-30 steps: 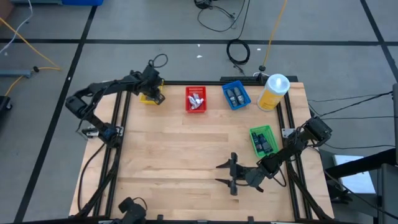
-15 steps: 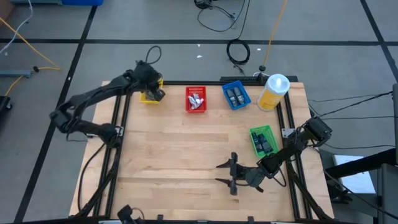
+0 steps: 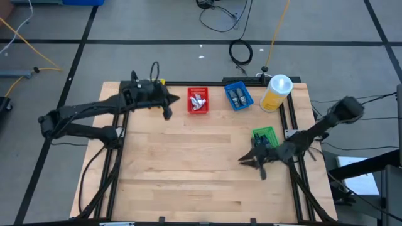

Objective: Pick & Place Travel size toiletries
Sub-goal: Return to Home Position

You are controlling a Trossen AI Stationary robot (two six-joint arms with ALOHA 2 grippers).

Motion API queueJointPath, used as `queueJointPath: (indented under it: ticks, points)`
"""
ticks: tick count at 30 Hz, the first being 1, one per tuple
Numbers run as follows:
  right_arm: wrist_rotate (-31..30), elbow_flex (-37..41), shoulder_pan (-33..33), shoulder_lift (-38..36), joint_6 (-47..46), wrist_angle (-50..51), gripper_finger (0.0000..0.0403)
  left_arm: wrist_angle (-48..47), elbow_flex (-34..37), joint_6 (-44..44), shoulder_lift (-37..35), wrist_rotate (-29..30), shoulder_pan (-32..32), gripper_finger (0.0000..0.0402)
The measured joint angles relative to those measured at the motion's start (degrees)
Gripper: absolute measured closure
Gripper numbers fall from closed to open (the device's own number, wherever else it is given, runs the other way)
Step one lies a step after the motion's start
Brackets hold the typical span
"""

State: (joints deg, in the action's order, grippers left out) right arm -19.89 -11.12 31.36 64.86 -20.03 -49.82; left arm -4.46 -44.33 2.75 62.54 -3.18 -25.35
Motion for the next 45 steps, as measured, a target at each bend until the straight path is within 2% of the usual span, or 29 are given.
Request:
queueJointPath:
  ticks: [3, 7, 11, 13, 18, 20, 26, 35, 40, 45]
  points:
    - [5.88, 5.21, -4.76, -8.62, 2.46, -0.13, 0.0393, 5.07, 2.45, -0.51, 0.0, 0.02, 3.9, 0.0391]
    - [14.69, 10.1, -11.23, -18.11, 4.12, 0.49, 0.0392, 12.51, 6.88, -2.16, 0.07, 0.02, 8.48, 0.0397]
    - [21.17, 10.06, -15.21, -24.14, 7.63, 7.64, 0.04, 20.12, 11.13, -4.27, 0.02, 0.25, 11.57, 0.0396]
    - [22.0, 10.12, -16.32, -26.47, 10.06, 7.08, 0.0401, 23.25, 13.07, -5.26, 0.02, 0.41, 12.79, 0.0393]
    - [25.72, 10.16, -18.65, -31.69, 12.64, 13.41, 0.0402, 28.54, 16.73, -7.35, 0.02, 3.78, 15.84, 0.04]
    - [27.66, 10.16, -19.57, -34.69, 13.25, 15.12, 0.0402, 28.65, 16.99, -7.83, 0.02, 4.48, 16.7, 0.0397]
    - [28.1, 10.23, -22.66, -46.38, 13.23, 24.95, 0.0402, 28.69, 17.04, -7.63, 0.02, 4.82, 18.51, 0.0398]
    - [36.59, 10.27, -25.83, -64.09, 11.31, 42.57, 0.0402, 28.74, 17.04, -7.7, 0.02, 6.21, 18.72, 0.0395]
    - [38.62, 10.25, -25.81, -63.93, 12.95, 45.51, 0.0401, 28.87, 17.07, -7.76, 0.02, 6.23, 18.8, 0.0396]
    - [38.09, 10.25, -25.79, -63.44, 13.22, 45.04, 0.0402, 29.36, 17.07, -6.33, 0.04, 6.21, 18.98, 0.0394]
